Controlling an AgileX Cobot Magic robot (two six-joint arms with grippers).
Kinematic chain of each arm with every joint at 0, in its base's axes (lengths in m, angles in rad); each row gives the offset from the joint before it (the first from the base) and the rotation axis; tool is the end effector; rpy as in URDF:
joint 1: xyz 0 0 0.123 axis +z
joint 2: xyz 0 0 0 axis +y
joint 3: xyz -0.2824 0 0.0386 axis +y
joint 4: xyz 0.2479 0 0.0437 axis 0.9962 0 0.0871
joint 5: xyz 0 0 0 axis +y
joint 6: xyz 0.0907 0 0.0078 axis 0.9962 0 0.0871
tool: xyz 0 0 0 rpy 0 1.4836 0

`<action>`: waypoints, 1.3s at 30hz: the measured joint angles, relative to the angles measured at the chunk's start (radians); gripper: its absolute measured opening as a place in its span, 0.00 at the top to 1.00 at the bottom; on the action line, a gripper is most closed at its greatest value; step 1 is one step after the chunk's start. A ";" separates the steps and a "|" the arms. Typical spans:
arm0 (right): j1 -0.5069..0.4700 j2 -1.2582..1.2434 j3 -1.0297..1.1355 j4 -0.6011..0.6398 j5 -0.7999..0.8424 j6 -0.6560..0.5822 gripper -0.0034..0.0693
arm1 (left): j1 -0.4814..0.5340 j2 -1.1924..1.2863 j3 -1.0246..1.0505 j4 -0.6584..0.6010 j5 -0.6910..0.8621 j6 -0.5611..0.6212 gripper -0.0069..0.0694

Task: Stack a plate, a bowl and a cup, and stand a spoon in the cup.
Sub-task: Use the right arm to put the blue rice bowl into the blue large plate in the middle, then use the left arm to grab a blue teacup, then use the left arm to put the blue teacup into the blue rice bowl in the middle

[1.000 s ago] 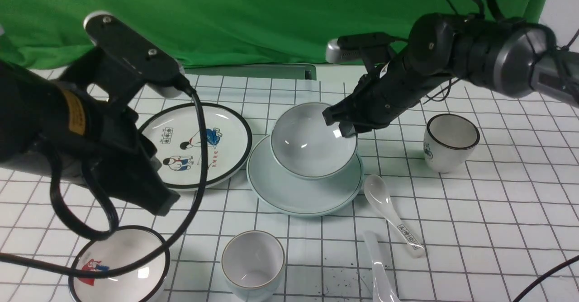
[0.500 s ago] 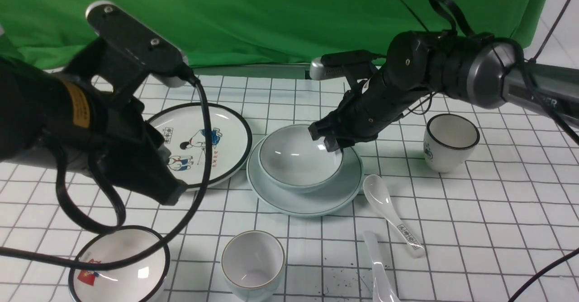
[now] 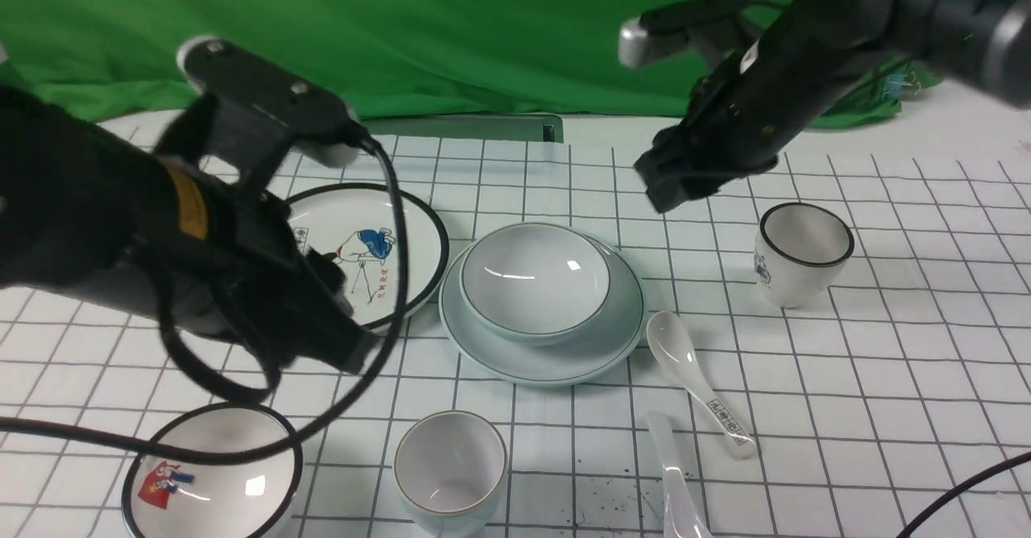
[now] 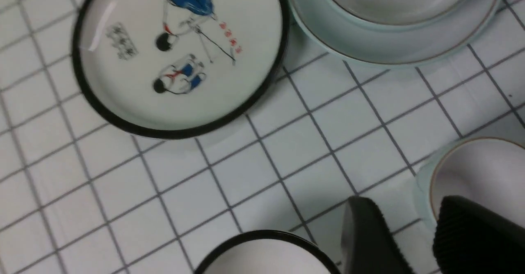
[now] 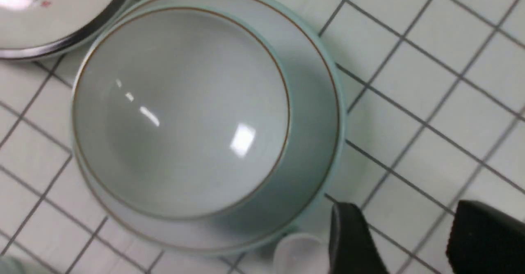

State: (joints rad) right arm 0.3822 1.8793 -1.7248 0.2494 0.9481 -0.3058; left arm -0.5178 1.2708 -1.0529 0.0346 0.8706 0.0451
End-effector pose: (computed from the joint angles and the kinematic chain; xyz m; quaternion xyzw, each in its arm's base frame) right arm 0.3850 0.1744 0.3102 -0.2822 0.9125 0.1273 0.2673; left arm 0.2218 -0.1236 0.3166 0.2732 0.9199 -0.0504 0.2768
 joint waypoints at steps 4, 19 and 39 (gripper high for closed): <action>-0.003 -0.117 -0.003 -0.010 0.101 -0.040 0.46 | -0.001 0.124 0.000 -0.091 -0.003 0.070 0.36; -0.003 -0.353 0.136 -0.020 0.187 -0.078 0.53 | -0.001 0.401 0.001 -0.138 -0.040 0.104 0.84; -0.003 -0.358 0.176 -0.023 0.248 -0.081 0.62 | 0.037 0.655 -0.737 -0.107 0.186 0.147 0.92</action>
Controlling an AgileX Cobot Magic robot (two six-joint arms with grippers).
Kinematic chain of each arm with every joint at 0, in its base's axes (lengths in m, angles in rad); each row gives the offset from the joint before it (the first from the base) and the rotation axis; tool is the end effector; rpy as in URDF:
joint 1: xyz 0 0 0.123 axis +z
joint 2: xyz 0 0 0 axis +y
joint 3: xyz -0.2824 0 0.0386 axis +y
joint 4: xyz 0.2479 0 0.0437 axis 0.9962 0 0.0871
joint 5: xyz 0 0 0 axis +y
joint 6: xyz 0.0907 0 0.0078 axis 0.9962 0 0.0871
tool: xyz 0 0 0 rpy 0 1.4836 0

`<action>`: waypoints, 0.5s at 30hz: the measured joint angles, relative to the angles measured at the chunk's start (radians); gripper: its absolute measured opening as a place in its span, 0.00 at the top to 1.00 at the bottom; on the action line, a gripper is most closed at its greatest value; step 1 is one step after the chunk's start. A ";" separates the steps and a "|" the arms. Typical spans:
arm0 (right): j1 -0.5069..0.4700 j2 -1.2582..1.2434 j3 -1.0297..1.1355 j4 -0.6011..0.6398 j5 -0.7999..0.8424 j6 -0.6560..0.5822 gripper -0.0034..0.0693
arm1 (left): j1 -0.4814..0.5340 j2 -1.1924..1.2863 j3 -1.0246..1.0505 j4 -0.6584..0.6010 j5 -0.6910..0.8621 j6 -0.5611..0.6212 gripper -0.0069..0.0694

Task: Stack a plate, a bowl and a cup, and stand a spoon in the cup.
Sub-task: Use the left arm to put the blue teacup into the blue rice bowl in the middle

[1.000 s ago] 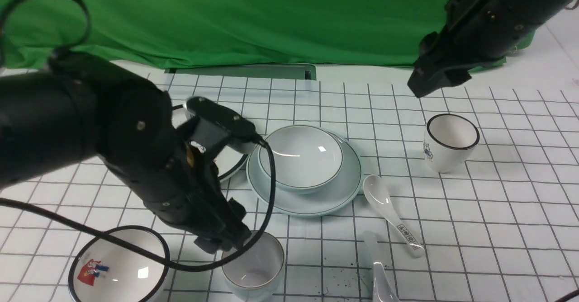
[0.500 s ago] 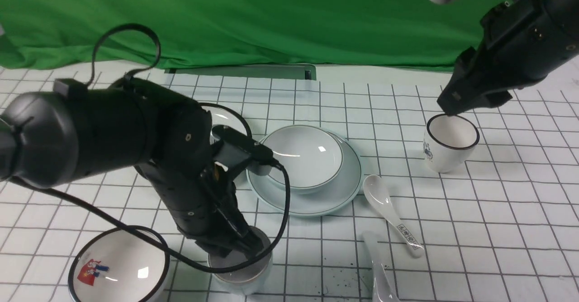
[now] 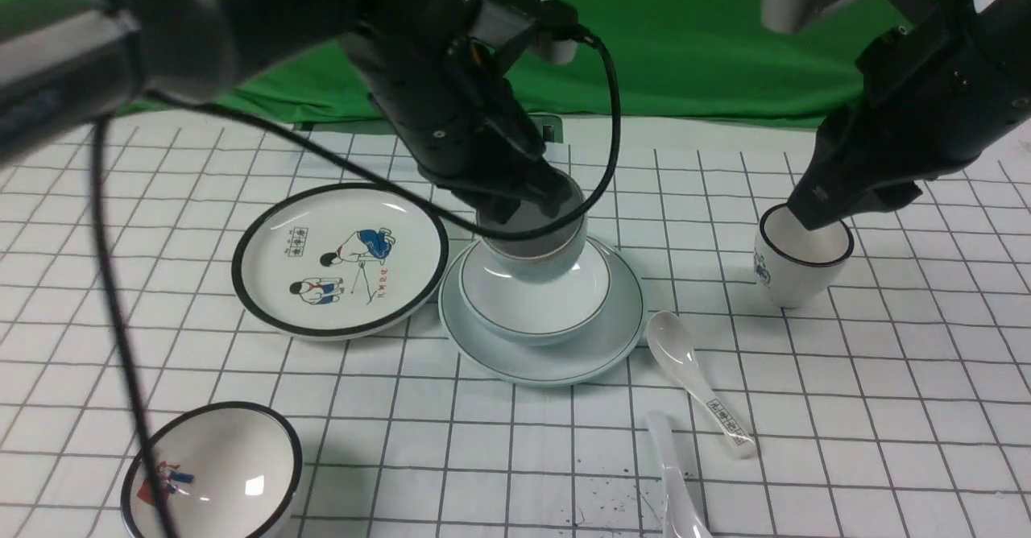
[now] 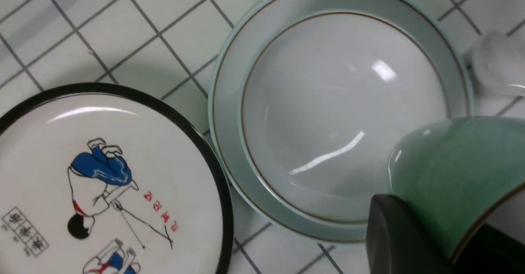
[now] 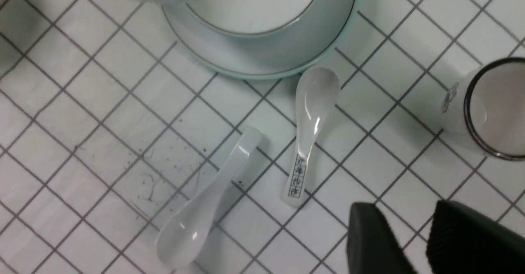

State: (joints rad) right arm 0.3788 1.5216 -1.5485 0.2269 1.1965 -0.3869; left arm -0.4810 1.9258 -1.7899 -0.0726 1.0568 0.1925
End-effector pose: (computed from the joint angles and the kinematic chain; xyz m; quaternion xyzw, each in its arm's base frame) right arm 0.2844 0.1337 0.3790 -0.3465 0.8998 0.1113 0.2407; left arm 0.3756 -0.2025 0.3029 0.3118 0.9211 -0.0676 0.2230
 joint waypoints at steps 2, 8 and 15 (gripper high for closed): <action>0.000 -0.001 0.000 0.000 0.012 0.000 0.62 | 0.019 0.068 -0.063 -0.009 0.025 0.000 0.92; 0.000 -0.006 0.000 0.000 0.014 0.000 0.62 | 0.043 0.230 -0.188 -0.024 0.058 0.000 0.91; 0.000 -0.006 0.000 0.000 0.006 -0.001 0.62 | 0.043 0.290 -0.196 -0.032 0.058 0.002 0.88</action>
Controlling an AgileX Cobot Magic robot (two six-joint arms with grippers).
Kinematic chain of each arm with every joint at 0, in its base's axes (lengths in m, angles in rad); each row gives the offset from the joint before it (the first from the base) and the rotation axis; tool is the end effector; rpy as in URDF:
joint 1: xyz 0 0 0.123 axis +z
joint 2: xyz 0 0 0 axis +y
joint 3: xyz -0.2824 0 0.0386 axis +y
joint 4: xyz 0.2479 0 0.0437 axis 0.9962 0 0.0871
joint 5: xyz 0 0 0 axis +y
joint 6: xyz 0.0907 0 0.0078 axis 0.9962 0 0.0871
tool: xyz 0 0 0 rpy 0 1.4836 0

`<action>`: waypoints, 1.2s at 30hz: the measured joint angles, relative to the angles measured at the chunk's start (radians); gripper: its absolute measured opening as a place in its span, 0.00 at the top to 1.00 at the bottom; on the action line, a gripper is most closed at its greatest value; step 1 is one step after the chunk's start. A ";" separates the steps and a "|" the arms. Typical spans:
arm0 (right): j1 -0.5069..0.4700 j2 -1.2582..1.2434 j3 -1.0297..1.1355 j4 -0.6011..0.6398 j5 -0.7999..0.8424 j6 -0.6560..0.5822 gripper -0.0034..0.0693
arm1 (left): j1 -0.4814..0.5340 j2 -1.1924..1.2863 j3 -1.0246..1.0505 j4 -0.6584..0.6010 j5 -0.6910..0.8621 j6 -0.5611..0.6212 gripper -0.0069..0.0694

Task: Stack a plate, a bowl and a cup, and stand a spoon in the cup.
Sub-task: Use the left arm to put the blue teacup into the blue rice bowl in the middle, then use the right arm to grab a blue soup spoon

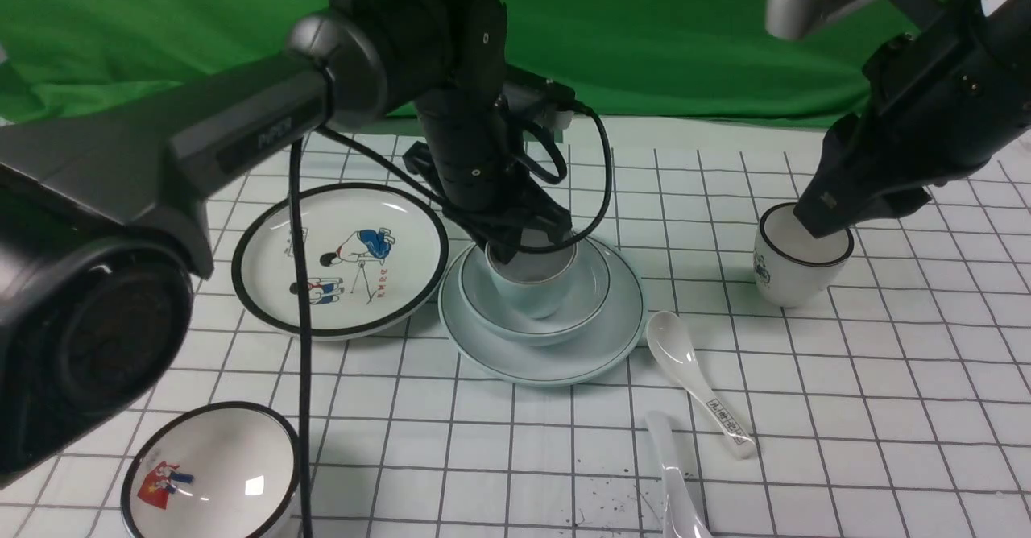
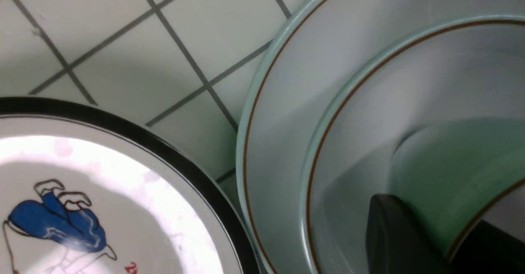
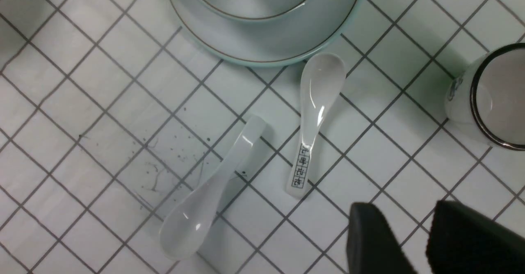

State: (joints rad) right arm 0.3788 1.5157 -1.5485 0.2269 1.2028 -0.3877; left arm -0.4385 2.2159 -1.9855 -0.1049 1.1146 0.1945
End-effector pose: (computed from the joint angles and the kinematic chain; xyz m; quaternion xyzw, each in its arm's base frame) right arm 0.2825 0.1330 0.3806 -0.3475 0.8994 0.1113 0.2405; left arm 0.4309 -0.2115 0.2252 0.2923 0.9422 -0.0687 0.1484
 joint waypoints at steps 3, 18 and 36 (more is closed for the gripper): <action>0.000 0.000 0.000 0.000 -0.001 0.000 0.62 | 0.000 -0.004 -0.012 0.000 0.002 0.001 0.78; 0.105 -0.054 0.067 -0.007 0.010 0.081 0.65 | 0.000 -0.429 -0.046 0.105 0.088 -0.009 0.55; 0.300 0.043 0.520 -0.100 -0.537 0.348 0.33 | 0.000 -1.140 0.951 0.055 -0.189 -0.036 0.96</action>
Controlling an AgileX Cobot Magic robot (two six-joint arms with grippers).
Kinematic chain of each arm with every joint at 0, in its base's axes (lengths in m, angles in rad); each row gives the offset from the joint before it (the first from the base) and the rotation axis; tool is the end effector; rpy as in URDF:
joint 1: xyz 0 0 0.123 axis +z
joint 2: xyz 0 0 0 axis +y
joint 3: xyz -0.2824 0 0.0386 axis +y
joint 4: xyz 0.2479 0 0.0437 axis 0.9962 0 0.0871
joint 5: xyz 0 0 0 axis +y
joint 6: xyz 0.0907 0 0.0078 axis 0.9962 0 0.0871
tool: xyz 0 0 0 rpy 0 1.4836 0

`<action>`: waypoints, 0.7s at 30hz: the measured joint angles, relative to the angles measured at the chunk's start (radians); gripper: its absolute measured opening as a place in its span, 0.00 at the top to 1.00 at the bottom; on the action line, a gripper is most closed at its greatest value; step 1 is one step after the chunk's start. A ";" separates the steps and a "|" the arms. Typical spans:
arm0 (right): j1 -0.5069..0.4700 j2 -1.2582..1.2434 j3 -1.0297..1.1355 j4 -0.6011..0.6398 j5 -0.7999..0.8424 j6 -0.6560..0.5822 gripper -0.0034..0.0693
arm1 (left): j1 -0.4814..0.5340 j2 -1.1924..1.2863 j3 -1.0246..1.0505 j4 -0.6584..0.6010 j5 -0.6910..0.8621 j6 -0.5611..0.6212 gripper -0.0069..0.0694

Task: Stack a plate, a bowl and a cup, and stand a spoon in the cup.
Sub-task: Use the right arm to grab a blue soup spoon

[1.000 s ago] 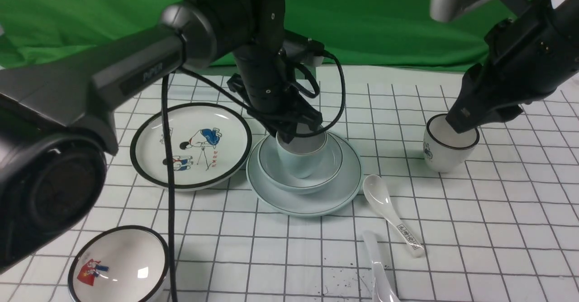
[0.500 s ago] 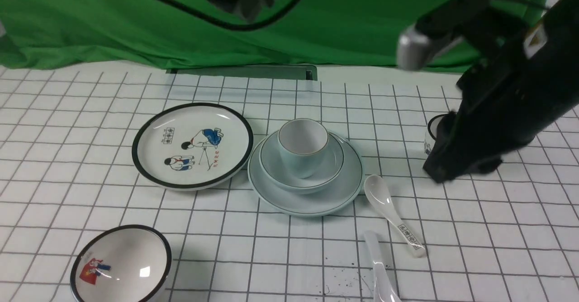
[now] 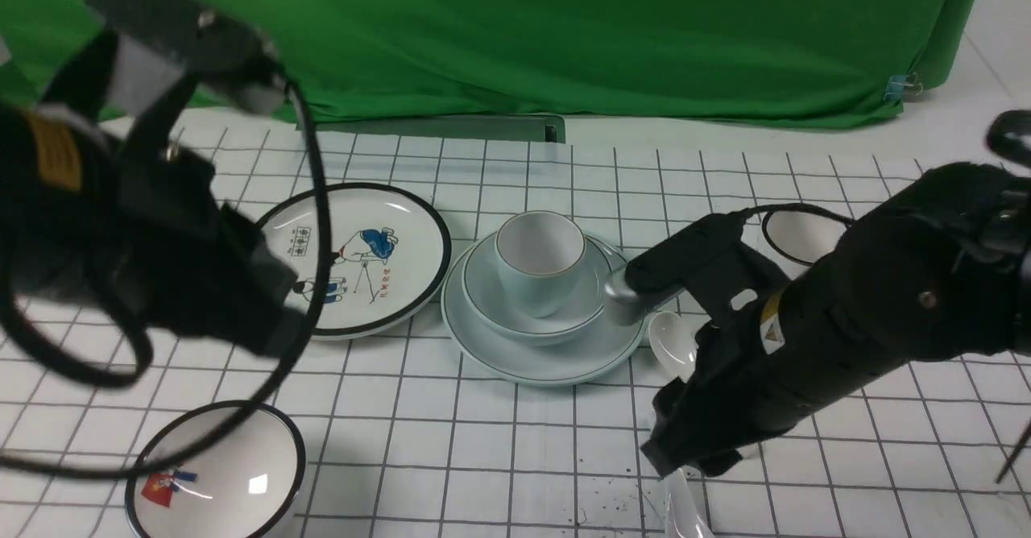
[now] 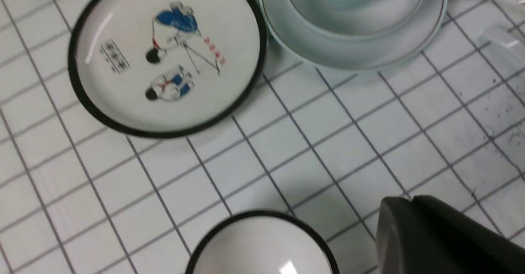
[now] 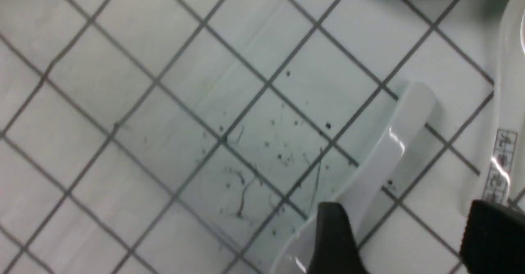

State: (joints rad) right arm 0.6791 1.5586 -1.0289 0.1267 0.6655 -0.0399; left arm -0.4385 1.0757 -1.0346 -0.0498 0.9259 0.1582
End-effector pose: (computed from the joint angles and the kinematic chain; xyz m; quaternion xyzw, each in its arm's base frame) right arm 0.2382 0.2014 0.2372 -0.3048 0.9232 0.1189 0.2017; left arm 0.1861 -0.0913 0.3532 0.2695 0.9012 -0.0708 0.3319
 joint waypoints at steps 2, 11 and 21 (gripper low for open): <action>0.000 0.048 0.000 -0.011 -0.063 0.040 0.31 | 0.000 -0.043 0.081 -0.013 -0.015 0.000 0.96; -0.021 0.208 0.000 -0.028 -0.151 0.162 0.34 | 0.000 -0.089 0.163 -0.023 0.040 0.000 0.96; -0.024 0.259 0.000 -0.030 -0.217 0.216 0.49 | 0.000 -0.089 0.163 -0.024 0.047 0.000 0.96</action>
State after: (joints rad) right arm 0.6548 1.8173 -1.0289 0.0967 0.4482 0.1757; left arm -0.4385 0.9867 -0.8715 -0.0741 0.9725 0.1582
